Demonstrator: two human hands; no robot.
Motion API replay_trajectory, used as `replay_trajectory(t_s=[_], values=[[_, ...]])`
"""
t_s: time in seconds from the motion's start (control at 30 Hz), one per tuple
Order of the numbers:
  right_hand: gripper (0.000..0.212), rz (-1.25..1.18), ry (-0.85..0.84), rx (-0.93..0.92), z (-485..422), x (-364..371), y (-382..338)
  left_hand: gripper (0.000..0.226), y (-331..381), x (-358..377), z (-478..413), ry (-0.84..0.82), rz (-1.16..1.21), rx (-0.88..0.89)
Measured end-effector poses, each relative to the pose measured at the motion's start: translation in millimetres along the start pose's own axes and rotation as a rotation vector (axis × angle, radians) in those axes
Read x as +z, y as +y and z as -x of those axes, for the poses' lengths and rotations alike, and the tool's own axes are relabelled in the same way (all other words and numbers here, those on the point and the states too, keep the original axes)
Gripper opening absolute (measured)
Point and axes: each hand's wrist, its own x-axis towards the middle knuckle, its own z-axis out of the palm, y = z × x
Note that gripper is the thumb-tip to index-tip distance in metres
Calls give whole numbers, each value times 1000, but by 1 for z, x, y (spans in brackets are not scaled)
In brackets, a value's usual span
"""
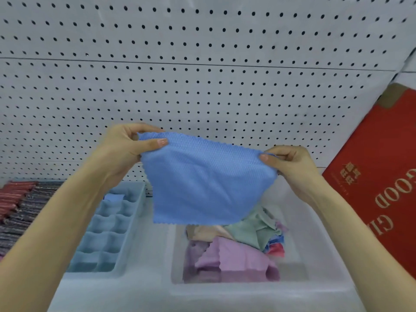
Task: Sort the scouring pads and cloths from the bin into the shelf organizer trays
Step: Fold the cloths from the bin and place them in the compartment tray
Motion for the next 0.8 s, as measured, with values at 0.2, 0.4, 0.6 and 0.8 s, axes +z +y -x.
replay_trajectory(t_s=[0.2,0.4,0.6,0.8], values=[[21,7,14,35,2,7,-3,6,-18,13,0,140,75,13],[12,-102,63,133,6,24,-11,11,-29,40,3,182,-8,78],[15,-256,-73,183,13,50,-17,22,-29,79,19,75,41,105],[6,-221,-17,148,21,65,-20,18,-28,93,34,88,117,86]])
